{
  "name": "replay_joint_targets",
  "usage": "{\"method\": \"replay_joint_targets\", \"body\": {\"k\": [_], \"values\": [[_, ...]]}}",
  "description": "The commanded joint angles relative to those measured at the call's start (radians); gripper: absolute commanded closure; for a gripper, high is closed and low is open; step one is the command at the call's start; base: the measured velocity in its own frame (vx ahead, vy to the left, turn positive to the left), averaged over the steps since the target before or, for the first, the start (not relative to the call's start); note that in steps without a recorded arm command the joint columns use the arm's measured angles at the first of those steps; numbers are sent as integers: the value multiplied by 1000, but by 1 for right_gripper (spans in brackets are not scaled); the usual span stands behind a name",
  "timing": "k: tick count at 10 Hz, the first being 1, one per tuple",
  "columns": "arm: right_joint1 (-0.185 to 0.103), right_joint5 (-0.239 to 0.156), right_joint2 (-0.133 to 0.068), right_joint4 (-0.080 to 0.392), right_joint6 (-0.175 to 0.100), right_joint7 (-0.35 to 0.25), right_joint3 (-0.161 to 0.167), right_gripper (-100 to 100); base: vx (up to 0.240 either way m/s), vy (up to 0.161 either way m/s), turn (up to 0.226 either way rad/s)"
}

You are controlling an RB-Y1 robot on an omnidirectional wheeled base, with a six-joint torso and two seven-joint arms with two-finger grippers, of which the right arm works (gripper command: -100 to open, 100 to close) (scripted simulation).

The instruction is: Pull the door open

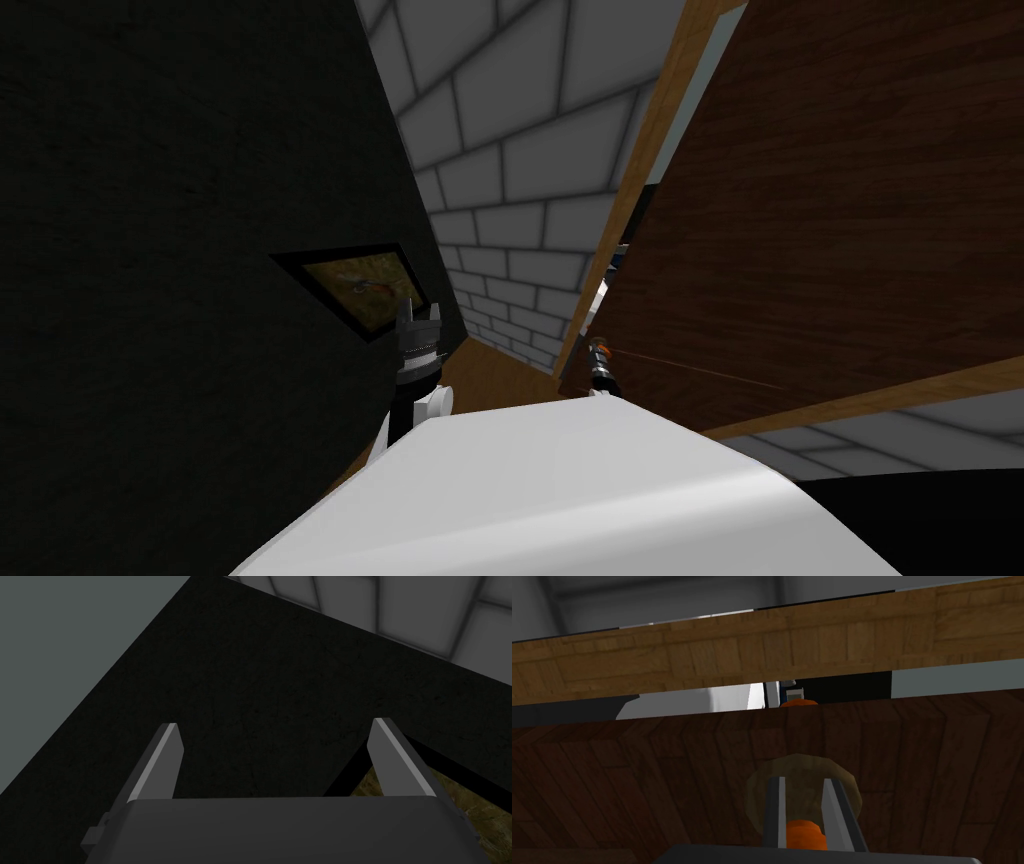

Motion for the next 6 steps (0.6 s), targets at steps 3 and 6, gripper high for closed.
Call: {"method": "replay_joint_targets", "body": {"k": [3, 6], "values": [[8, -35, -23, 26, -15, -86, 10, 100, -58, -18, 64], [8, -50, -28, 27, -21, -126, 22, 100, -29, -10, 31]]}}
